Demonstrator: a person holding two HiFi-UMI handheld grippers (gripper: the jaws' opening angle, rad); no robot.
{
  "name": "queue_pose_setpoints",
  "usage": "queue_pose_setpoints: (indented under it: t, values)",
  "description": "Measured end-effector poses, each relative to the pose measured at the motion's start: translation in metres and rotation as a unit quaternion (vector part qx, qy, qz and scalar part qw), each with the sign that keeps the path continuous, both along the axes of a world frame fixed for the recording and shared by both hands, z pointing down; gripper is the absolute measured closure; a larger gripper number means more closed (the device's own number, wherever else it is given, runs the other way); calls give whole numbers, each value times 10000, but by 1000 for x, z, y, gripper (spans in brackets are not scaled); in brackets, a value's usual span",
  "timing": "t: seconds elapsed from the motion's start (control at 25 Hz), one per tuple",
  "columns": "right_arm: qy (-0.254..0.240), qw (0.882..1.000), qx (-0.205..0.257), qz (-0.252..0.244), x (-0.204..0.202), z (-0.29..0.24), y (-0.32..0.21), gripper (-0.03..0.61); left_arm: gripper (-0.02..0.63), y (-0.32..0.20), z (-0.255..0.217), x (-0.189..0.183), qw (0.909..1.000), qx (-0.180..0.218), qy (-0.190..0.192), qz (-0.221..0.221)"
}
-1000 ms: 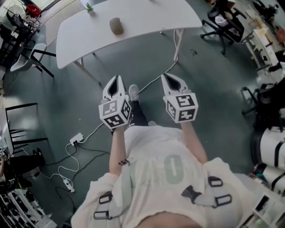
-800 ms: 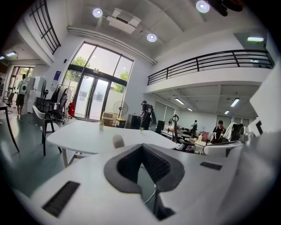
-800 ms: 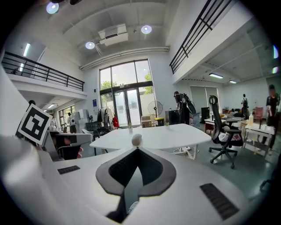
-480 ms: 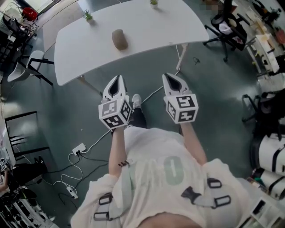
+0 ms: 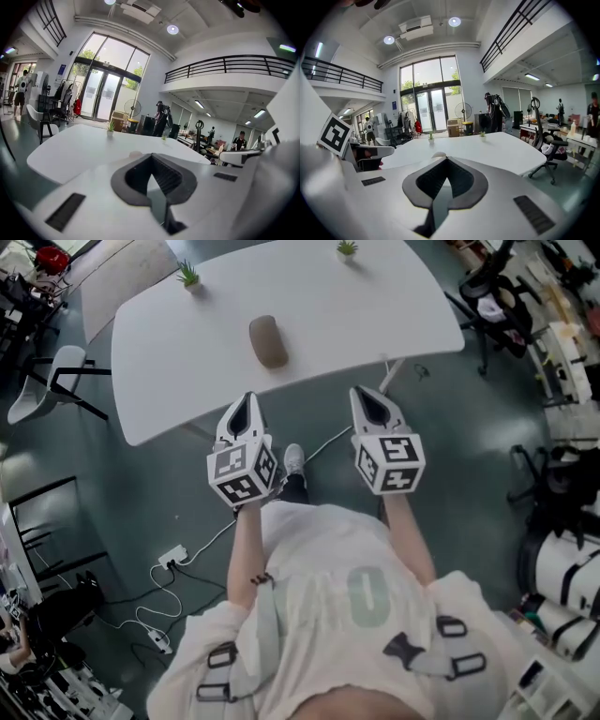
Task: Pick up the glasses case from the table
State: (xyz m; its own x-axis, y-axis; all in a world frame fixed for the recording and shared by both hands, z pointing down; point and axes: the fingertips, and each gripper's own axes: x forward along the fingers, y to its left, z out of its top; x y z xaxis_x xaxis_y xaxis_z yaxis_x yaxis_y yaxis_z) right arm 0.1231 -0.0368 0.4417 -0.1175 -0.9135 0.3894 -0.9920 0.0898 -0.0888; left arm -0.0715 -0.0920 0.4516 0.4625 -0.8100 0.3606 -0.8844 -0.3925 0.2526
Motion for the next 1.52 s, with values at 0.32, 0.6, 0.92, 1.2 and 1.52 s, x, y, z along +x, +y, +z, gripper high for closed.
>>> queue_pose_setpoints:
  t: [0.32,0.6,0.92,1.2,1.52]
  values:
    - [133,9998,-135,107,-3,-1,-90,577,611,-96,-10,-2,9997,76,-192,128]
    - [83,9996,-240,96,8,3,-126,577,611,-125,-4,8,9995,-5,-314,49]
    - [-29,9998,-183,76,27,8,-138,577,611,-137,-12,14,9991,95,-369,-160]
    - [-147,9997,-207,-1,32,10,-144,577,611,-145,-13,14,9985,102,-482,-250]
    - [-244,9992,-88,-300,23,5,-158,575,611,-155,-17,12,9974,214,-630,-279]
